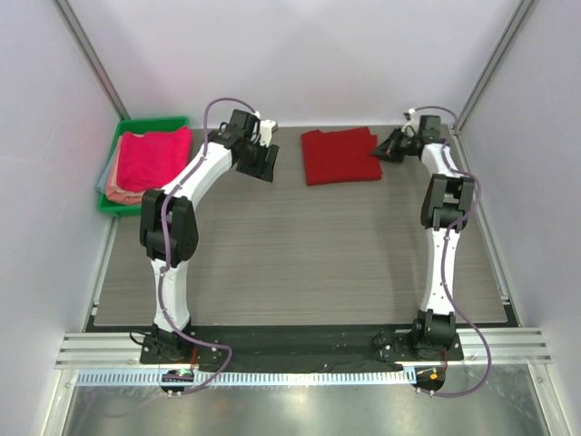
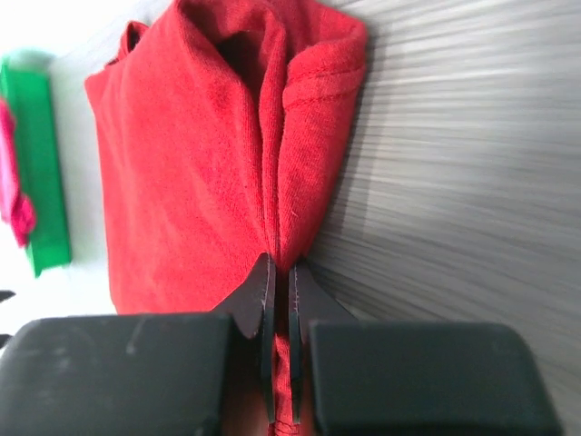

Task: Fold and stack the t-shirts
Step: Neatly place the folded tshirt to the corner

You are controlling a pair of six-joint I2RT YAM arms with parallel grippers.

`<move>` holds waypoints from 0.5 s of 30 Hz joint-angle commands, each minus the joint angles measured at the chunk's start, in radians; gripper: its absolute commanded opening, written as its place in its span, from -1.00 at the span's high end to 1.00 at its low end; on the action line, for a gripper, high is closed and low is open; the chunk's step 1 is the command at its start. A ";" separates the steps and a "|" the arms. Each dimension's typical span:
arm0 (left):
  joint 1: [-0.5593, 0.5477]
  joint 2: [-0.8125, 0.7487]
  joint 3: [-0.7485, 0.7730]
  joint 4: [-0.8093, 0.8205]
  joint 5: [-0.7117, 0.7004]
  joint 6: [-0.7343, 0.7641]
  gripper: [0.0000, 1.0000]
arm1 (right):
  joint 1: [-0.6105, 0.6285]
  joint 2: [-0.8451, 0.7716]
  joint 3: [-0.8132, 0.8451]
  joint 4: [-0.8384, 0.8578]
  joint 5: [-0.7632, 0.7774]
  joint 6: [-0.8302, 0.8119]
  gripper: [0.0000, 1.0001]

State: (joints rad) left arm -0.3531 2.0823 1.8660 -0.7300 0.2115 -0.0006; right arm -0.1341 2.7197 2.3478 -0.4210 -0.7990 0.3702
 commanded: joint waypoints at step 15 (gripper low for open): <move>-0.006 0.041 0.025 0.014 -0.003 0.040 -0.19 | -0.246 -0.104 0.114 -0.160 0.316 -0.247 0.97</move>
State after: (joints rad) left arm -0.3553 2.1395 1.8671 -0.7311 0.2092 0.0143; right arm -0.3573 2.6919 2.4039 -0.5392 -0.6098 0.2062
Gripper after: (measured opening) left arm 0.597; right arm 0.066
